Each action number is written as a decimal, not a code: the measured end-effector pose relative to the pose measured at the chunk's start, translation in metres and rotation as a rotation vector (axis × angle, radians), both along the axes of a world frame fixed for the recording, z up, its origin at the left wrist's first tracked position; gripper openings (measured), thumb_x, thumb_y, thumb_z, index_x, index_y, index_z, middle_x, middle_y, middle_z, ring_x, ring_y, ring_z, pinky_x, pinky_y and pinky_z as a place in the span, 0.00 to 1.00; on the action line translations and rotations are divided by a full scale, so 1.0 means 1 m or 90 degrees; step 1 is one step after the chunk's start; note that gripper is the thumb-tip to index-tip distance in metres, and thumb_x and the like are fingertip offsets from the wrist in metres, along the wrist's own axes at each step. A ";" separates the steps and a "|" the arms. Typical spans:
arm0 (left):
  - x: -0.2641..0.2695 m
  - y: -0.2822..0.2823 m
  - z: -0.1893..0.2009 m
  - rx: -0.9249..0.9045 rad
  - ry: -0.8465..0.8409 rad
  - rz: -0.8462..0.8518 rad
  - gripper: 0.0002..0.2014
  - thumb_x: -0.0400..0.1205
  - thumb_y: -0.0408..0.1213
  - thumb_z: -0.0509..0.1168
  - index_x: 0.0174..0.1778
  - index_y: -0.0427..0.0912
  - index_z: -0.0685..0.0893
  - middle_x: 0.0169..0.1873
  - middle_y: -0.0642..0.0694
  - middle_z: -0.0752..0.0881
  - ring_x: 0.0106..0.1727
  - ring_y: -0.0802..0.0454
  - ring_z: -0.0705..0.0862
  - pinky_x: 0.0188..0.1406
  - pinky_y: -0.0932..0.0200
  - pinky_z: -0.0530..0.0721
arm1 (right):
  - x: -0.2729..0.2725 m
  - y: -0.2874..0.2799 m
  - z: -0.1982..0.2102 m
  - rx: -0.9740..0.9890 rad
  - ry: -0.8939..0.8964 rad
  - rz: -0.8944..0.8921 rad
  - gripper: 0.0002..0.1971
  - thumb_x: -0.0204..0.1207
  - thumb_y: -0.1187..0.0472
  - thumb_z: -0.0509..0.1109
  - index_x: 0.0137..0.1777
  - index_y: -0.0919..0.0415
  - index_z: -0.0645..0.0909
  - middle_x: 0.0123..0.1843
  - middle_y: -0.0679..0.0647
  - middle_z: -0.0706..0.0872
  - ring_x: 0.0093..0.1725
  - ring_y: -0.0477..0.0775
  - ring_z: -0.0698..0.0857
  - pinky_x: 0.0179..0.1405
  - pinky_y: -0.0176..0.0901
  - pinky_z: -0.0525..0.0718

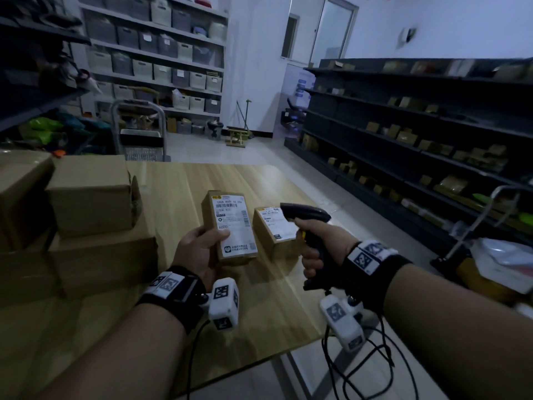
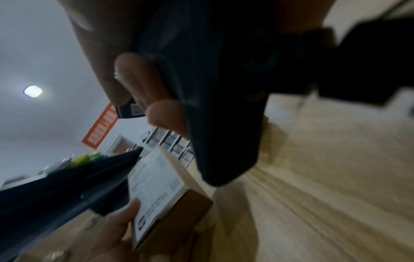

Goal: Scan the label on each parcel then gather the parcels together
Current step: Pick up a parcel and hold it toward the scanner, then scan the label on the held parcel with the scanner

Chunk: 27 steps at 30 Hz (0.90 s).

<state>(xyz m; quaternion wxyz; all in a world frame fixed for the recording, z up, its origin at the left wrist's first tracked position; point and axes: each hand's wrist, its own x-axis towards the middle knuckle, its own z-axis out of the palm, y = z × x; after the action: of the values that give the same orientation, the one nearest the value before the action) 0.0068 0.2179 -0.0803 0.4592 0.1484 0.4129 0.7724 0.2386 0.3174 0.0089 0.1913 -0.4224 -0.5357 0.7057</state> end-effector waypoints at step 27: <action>-0.008 0.004 -0.003 -0.054 0.036 0.039 0.28 0.77 0.24 0.82 0.74 0.33 0.84 0.57 0.30 0.96 0.55 0.24 0.96 0.57 0.16 0.92 | -0.015 -0.031 0.070 0.233 -0.286 0.035 0.08 0.80 0.57 0.75 0.46 0.62 0.82 0.28 0.56 0.77 0.25 0.56 0.74 0.31 0.46 0.76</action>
<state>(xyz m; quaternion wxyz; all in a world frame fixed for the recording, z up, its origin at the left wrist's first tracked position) -0.0013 0.2222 -0.0833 0.4295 0.1381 0.4625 0.7632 0.2237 0.2867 0.0786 0.1218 -0.5121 -0.6939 0.4912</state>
